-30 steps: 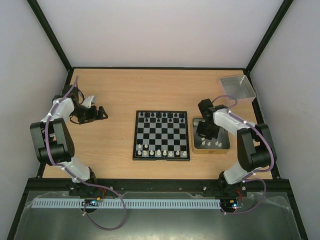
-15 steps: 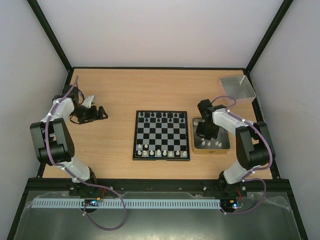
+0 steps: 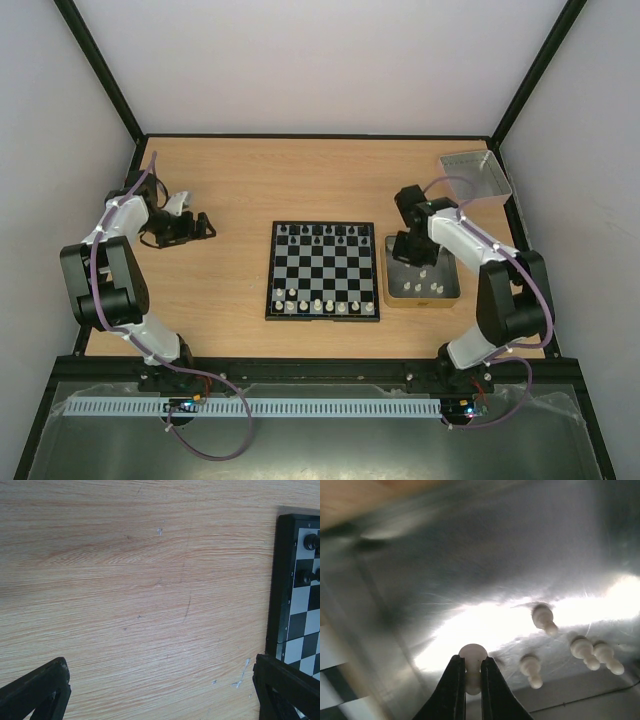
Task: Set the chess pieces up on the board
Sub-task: Pick up the chess piece from the storage box, then place the chess piece on the chessboard.
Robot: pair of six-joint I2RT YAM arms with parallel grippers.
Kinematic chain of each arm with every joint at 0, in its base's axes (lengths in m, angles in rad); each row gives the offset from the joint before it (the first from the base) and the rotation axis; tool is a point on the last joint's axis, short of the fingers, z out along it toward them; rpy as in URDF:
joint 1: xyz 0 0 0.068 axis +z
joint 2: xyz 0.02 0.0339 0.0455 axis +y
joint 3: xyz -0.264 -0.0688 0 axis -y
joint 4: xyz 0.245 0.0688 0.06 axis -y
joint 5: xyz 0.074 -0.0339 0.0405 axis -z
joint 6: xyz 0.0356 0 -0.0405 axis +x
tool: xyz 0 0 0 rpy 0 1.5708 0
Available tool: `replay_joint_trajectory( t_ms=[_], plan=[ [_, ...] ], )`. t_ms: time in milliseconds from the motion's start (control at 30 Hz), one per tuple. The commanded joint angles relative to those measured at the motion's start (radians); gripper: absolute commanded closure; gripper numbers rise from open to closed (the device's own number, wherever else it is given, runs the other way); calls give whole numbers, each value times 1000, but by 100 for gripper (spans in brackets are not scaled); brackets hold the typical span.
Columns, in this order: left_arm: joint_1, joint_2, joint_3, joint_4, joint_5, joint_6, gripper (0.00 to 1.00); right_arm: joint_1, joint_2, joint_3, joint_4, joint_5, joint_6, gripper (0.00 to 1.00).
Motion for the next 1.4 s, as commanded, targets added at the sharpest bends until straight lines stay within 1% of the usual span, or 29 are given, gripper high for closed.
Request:
replay_joint_trajectory(
  t_ms=[0,100,167,333,433,533,733,933,1167,1367],
  plan=[
    [-4,2,0,-8,9,-7,1,97,-58,148,-135,80,22,97],
    [-5,2,2,-8,10,-7,1,194,-40,251,-176,71,72,97],
    [-5,2,3,-9,11,-7,1,281,-17,313,-194,74,111,97],
    [-5,4,8,-7,11,-8,1,490,92,416,-207,91,165,97],
    [-5,3,8,-7,9,-9,1,582,165,463,-194,85,174,97],
    [-5,-1,6,-6,9,-10,1,642,238,491,-167,63,169,97],
    [-7,-2,6,-6,12,-10,1,692,330,497,-110,36,151,96],
    [-5,-10,1,-2,11,-10,1,699,354,469,-55,-10,149,96],
    [-5,-7,4,-2,13,-11,1,721,398,499,-52,-40,140,96],
    [-5,-7,2,-1,13,-12,1,744,411,490,-45,-47,135,96]
  ],
)
